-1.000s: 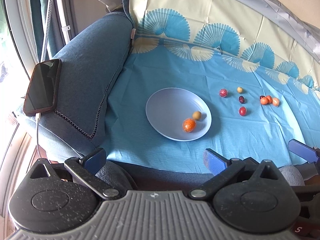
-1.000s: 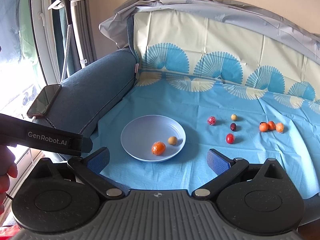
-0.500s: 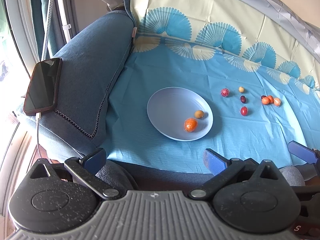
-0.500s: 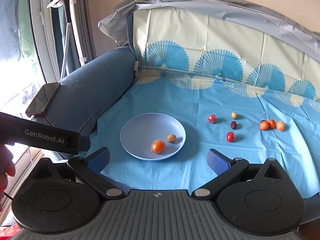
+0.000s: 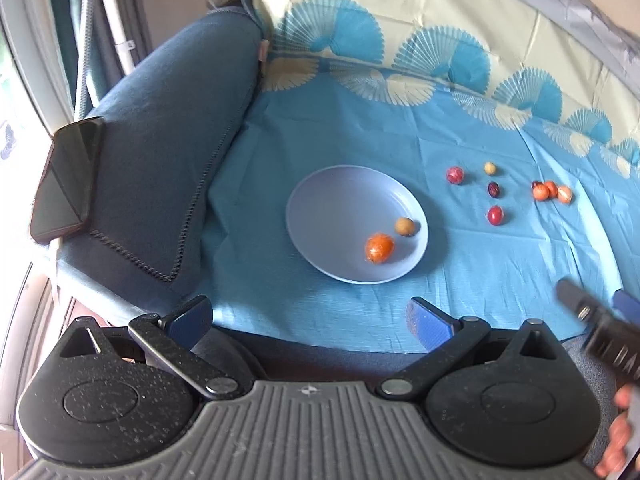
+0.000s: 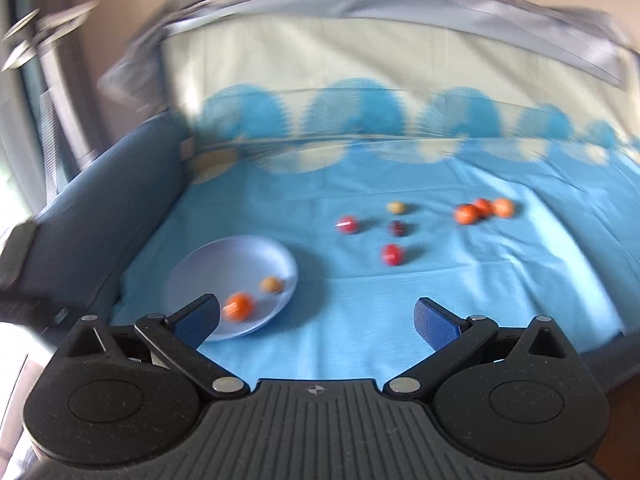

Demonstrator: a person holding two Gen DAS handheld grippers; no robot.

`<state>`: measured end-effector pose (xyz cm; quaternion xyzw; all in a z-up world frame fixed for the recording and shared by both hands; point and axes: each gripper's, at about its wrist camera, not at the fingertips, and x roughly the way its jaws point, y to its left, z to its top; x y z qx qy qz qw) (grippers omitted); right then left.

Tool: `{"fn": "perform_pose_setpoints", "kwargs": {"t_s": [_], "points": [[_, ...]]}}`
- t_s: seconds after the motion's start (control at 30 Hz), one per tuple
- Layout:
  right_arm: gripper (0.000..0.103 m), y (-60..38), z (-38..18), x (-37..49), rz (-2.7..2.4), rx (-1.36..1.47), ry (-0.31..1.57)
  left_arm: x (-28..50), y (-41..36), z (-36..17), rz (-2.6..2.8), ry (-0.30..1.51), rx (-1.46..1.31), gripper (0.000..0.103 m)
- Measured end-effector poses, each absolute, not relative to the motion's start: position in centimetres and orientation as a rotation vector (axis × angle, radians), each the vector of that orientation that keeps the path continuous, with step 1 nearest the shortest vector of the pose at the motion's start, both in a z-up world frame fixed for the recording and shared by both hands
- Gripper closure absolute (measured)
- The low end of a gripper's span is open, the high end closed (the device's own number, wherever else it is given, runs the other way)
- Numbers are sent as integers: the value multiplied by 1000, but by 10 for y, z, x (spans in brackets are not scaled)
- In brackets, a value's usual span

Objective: Organize fruits

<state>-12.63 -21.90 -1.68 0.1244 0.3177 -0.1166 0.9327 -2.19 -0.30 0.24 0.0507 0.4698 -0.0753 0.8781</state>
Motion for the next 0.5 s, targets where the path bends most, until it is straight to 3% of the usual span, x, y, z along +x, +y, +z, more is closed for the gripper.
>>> {"fn": "perform_pose_setpoints", "kwargs": {"t_s": [0.5], "points": [[1, -388, -71, -82, -532, 368, 676, 50, -161, -59, -320, 1033, 237, 0]]}}
